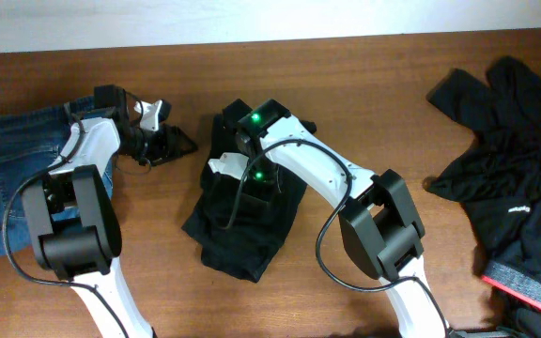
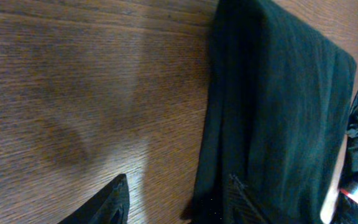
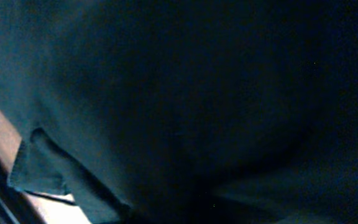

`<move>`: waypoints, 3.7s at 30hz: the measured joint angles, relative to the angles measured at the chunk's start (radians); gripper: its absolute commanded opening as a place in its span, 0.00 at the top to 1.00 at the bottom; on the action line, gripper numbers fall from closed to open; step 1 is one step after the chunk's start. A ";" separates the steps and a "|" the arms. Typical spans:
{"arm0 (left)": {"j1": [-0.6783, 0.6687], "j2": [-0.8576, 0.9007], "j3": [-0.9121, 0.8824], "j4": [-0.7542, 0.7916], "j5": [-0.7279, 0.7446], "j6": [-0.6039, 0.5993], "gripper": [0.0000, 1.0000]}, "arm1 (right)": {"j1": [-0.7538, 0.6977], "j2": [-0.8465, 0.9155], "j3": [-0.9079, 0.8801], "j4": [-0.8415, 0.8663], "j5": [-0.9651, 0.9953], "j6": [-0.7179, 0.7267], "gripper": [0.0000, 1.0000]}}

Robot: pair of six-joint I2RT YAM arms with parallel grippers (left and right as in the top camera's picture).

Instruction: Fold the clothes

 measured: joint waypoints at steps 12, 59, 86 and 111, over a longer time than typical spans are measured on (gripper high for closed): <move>0.000 0.000 0.000 -0.001 0.003 0.000 0.50 | 0.000 -0.001 0.378 -0.315 0.076 0.046 0.94; 0.000 0.000 -0.001 -0.251 0.007 -0.001 0.40 | 0.196 -0.072 -0.146 -0.112 -0.035 0.040 0.39; 0.000 0.000 -0.001 -0.409 0.198 0.114 0.35 | 0.196 -0.101 0.076 -0.193 -0.023 0.046 0.20; -0.138 -0.001 -0.197 -0.431 0.112 0.181 0.28 | -0.084 -0.157 0.297 -0.283 0.061 0.148 0.19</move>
